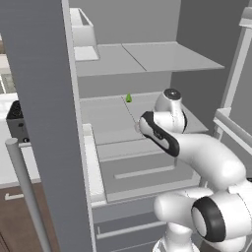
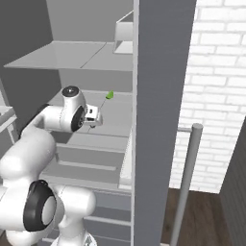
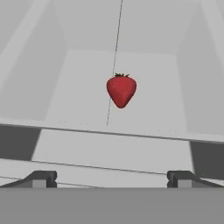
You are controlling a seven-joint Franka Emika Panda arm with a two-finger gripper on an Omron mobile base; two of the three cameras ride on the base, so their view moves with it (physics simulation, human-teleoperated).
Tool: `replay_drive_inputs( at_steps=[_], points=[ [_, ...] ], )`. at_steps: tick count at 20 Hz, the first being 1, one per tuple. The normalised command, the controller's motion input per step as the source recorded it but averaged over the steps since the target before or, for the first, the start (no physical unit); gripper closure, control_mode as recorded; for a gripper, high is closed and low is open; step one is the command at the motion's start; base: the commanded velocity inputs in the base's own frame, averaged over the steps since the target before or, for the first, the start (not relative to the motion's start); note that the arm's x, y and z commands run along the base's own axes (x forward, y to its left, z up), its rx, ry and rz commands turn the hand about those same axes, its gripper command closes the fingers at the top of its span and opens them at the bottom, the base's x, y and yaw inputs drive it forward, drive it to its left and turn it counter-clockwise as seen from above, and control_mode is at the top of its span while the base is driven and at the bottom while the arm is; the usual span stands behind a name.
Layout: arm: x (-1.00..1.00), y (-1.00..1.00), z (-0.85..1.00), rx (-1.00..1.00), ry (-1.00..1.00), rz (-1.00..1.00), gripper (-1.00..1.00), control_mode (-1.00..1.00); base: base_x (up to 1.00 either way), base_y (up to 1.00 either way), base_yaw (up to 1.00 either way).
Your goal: Take the strawberry from the fridge and place it on top of the pancake, located on the dining counter.
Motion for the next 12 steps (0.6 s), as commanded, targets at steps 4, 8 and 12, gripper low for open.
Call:
replay_drive_inputs(
  at_steps=[4,8,12],
  points=[
    [0.33,0.00,-0.20,-0.01,0.00,0.00,-1.00,-1.00,0.00,0.00,0.00],
    [0.28,0.00,-0.16,0.00,0.00,0.00,-1.00,-1.00,0.00,0.00,0.00],
    [0.23,0.00,-0.11,0.00,0.00,0.00,-1.00,-1.00,0.00,0.00,0.00]
  ],
)
